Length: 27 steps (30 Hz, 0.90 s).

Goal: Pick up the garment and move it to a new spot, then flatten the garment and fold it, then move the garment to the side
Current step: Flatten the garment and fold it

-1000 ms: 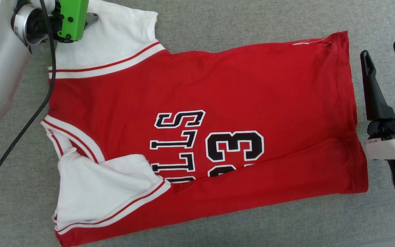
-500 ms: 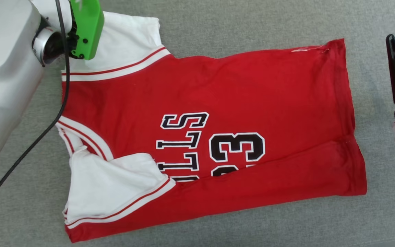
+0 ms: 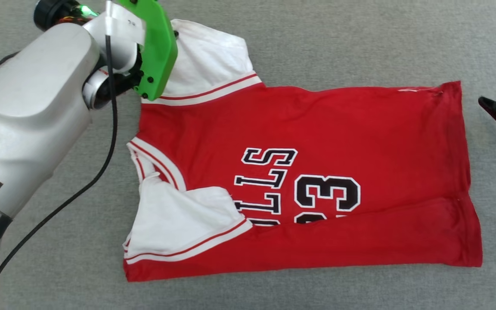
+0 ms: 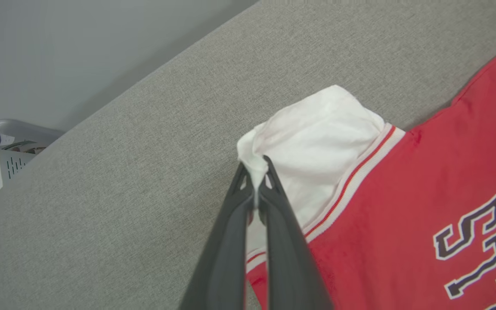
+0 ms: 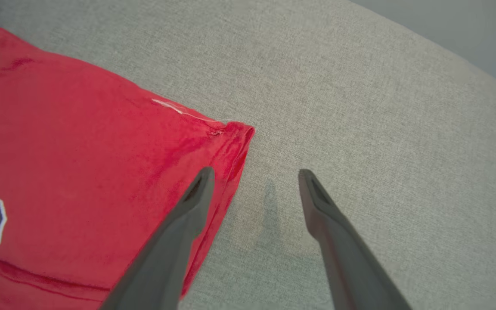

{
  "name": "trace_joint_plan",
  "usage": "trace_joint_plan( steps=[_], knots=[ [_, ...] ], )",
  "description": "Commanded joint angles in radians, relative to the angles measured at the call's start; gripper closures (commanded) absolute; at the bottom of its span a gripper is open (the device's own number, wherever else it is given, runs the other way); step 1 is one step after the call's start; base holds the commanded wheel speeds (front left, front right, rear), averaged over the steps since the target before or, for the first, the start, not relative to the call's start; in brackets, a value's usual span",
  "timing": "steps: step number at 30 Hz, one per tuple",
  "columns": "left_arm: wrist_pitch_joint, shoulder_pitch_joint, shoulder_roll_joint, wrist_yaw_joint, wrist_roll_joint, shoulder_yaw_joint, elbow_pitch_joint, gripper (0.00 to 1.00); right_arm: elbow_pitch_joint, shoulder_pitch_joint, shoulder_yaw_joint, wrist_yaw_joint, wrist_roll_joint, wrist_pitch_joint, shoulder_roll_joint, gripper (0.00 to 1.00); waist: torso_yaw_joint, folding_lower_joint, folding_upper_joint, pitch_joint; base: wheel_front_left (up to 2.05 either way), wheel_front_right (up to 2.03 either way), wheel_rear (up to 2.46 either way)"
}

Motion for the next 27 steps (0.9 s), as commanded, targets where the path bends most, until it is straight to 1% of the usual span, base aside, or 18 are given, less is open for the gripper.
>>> trace_joint_plan(
  steps=[1,3,6,8,12,14,19,20,21,22,27],
  knots=[
    [-0.012,0.013,-0.004,-0.003,0.001,-0.005,-0.013,1.00,0.022,-0.038,0.020,-0.001,0.017,0.038,-0.006,0.00,0.035,0.0000,-0.0001,-0.013,0.00,0.00,0.00],
    [-0.024,0.008,-0.007,-0.003,0.008,-0.009,-0.031,1.00,0.056,-0.070,0.046,-0.001,0.038,0.088,-0.005,0.00,0.047,0.0000,-0.0001,-0.005,0.00,0.00,0.00],
    [-0.039,-0.001,-0.011,-0.003,0.018,-0.012,-0.056,1.00,0.105,-0.119,0.085,-0.001,0.026,0.118,0.002,0.00,0.062,0.0000,-0.0001,0.014,0.00,0.00,0.00],
    [-0.051,-0.006,-0.014,-0.001,0.028,-0.013,-0.075,1.00,0.153,-0.153,0.107,-0.001,0.025,0.123,0.028,0.00,0.073,0.0000,-0.0001,0.029,0.00,0.00,0.00],
    [-0.066,-0.012,-0.018,0.005,0.041,-0.015,-0.102,1.00,0.233,-0.197,0.174,-0.001,-0.011,0.113,0.055,0.00,0.088,0.0000,-0.0001,0.055,0.00,0.00,0.00],
    [-0.072,-0.011,-0.018,0.008,0.045,-0.016,-0.110,1.00,0.273,-0.200,0.206,-0.001,-0.006,0.106,0.075,0.00,0.093,0.0000,-0.0001,0.063,0.00,0.00,0.00],
    [-0.089,-0.001,-0.006,0.008,0.047,-0.017,-0.118,1.00,0.323,-0.177,0.309,-0.001,0.022,0.105,0.086,0.00,0.094,0.0000,-0.0001,0.067,0.00,0.00,0.00],
    [-0.093,0.003,-0.003,0.008,0.046,-0.016,-0.117,1.00,0.328,-0.177,0.323,-0.001,0.028,0.088,0.085,0.19,0.092,0.0000,-0.0001,0.065,0.00,0.00,0.00],
    [-0.097,0.007,0.002,0.008,0.046,-0.017,-0.115,1.00,0.335,-0.179,0.327,-0.001,0.033,0.064,0.086,0.95,0.089,0.0000,-0.0001,0.061,0.00,0.00,0.00],
    [-0.102,0.013,0.006,0.008,0.044,-0.016,-0.112,1.00,0.344,-0.182,0.330,-0.001,0.036,0.032,0.086,1.00,0.085,0.0000,-0.0001,0.055,0.00,0.00,0.00],
    [-0.141,0.054,0.027,0.012,0.033,-0.009,-0.103,1.00,0.368,-0.190,0.335,-0.001,0.046,-0.137,0.088,1.00,0.072,0.0000,-0.0001,-0.002,0.00,0.00,0.00]
  ],
)
